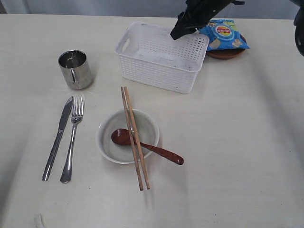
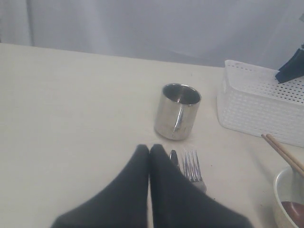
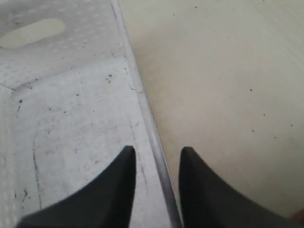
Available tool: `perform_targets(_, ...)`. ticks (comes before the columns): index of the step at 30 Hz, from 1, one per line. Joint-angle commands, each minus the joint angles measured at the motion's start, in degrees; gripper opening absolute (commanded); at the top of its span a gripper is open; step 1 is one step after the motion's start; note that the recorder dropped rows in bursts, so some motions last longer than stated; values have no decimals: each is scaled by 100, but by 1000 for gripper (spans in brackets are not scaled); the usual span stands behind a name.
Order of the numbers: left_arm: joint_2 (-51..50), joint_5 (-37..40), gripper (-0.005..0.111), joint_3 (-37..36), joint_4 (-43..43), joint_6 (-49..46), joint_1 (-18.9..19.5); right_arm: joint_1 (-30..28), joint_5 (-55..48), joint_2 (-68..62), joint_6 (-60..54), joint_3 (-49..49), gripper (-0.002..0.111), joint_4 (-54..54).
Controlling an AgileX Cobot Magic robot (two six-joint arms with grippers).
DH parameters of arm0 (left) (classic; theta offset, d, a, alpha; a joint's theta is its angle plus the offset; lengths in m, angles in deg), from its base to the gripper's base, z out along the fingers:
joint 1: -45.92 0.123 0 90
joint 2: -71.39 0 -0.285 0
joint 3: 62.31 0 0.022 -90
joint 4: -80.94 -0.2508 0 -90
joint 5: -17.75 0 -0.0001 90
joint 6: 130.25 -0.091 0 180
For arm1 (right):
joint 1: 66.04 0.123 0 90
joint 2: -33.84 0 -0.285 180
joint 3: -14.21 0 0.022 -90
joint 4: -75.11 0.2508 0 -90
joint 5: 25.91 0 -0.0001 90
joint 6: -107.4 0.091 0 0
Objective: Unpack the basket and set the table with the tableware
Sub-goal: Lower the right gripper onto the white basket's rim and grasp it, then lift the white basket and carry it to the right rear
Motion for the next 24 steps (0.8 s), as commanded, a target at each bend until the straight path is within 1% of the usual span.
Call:
perform_targets(1, 21, -63, 0, -16, 21, -3, 6, -31, -27, -69, -386, -49, -1, 66)
perform_targets(5, 21, -63, 0, -16, 21, -3, 6, -31, -27, 36, -531, -264, -1, 108)
perform_targets(10, 21, -63, 0, -16, 21, -3, 6, -96, -27, 335, -318, -984, -1, 88)
perform_targets(13, 21, -63, 0, -16, 21, -3, 6, -236, -27, 565, -58, -1305, -1, 88)
perform_targets(17, 21, -63, 0, -16, 21, -3, 6, -631, -50, 886, 428, -1440, -1, 45)
perform_targets(18, 21, -63, 0, -16, 21, -3, 6, -949, -94, 990, 695, -1440, -1, -74)
perform_targets(19, 21, -63, 0, -16, 21, -3, 6, -1130, -105, 993, 855, -1440, -1, -139)
perform_targets(20, 21, -63, 0, -16, 21, -3, 6, -1495, -158, 980, 1085, -1426, -1, -195)
perform_targets(21, 21, -63, 0, -16, 21, -3, 6, -1696, -184, 964, 1138, -1387, -1, -195)
perform_targets(22, 21, -63, 0, -16, 21, -3, 6, -2092, -104, 940, 1144, -1177, -1, -195)
perform_targets(23, 21, -63, 0, -16, 21, -3, 6, -2282, 9, 926, 1144, -1022, -1, -184)
perform_targets(24, 21, -63, 0, -16, 21, -3, 6, -2612, 215, 900, 1097, -722, -1, -131)
